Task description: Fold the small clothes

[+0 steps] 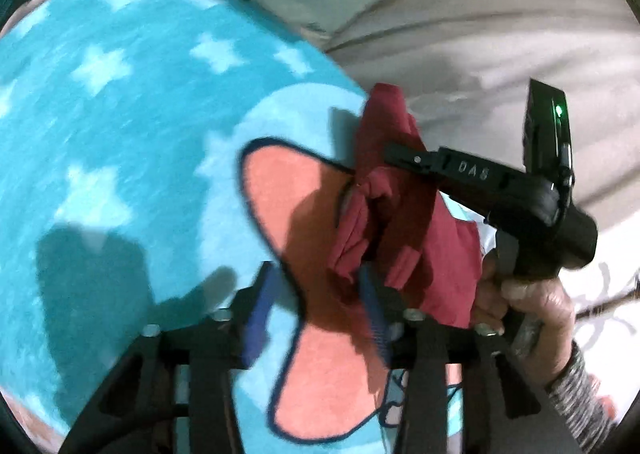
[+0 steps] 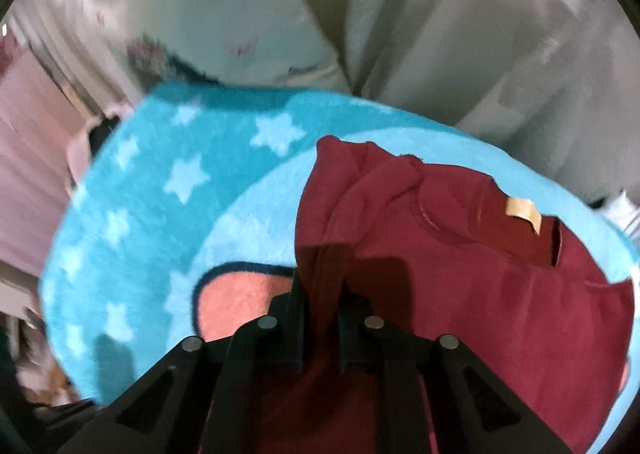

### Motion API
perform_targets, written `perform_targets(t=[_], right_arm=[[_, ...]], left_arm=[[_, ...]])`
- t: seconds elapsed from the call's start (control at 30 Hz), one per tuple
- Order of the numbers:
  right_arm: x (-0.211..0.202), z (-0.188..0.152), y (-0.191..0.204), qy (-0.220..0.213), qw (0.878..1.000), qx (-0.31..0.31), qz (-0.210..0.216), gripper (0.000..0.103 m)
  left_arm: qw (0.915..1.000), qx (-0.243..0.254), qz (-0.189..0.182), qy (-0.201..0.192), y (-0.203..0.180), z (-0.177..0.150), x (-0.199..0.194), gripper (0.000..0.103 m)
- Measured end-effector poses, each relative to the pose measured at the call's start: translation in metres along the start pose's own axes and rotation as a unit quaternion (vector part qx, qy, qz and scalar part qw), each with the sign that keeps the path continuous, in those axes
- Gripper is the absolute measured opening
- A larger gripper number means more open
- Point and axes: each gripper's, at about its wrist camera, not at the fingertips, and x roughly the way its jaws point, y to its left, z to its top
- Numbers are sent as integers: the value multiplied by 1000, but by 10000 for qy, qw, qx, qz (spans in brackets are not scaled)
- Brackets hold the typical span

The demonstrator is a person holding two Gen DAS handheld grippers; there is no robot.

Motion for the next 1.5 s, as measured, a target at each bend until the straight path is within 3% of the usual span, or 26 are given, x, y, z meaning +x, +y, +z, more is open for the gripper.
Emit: perform_targets(t=[0.1, 0.17, 0.2, 0.23, 0.3, 0.57, 0.6, 0.63, 0.67, 0.8, 0.93, 1.0, 1.07, 1.17, 1.37, 1.5], right_arm=[[-17, 0, -14, -73, 9989, 273, 365, 12], [-26, -1, -22, -133, 9976, 374, 558, 12], [-31, -3, -26, -164, 9969, 411, 643, 12], [-36, -4, -29, -193, 9963, 446, 712, 11], [-50, -10, -40, -261, 9946, 524, 857, 11], [-110, -42, -130, -676, 9897, 861, 924, 11], [-116, -48, -147, -699, 9889, 936, 920, 11], [-121, -57, -166, -715, 9876, 1040, 934, 11], [-125, -66, -183, -725, 9865, 1137, 931, 11], [-129, -101, -238, -729, 9803, 1630, 850, 11], [-129, -131, -293, -853, 9656, 2314, 822, 11], [-121, -139, -310, -793, 9614, 2533, 729, 15], [-114, -148, -327, -612, 9542, 2835, 738, 30], [-134, -158, -336, -845, 9454, 3040, 815, 35], [-198, -162, -300, -1575, 9528, 2495, 709, 37], [-204, -162, -264, -1680, 9574, 2015, 1211, 37]], left_arm=[[9983, 518, 231, -115, -26, -1, 15, 71], [9973, 686, 261, -88, -40, 1, 30, 70], [9971, 705, 277, 77, -48, 1, 41, 59], [9974, 676, 191, 171, -52, 0, 45, 37], [9969, 733, -11, 287, -78, -5, 52, 28], [9876, 1542, -126, 261, -175, -42, 59, 29], [9873, 1561, -187, 240, -182, -44, 55, 35], [9874, 1548, -224, 240, -185, -46, 52, 45], [9881, 1497, -259, 235, -186, -48, 50, 48], [9928, 1125, -135, 395, -178, -54, 50, 49], [9951, 853, 37, 505, -171, -66, 55, 49], [9952, 778, 108, 586, -171, -73, 59, 49], [9946, 833, 195, 587, -173, -78, 61, 49], [9940, 893, 304, 548, -176, -82, 60, 49], [9954, 704, 359, 548, -173, -85, 62, 49], [9956, 619, 423, 557, -173, -83, 65, 49]])
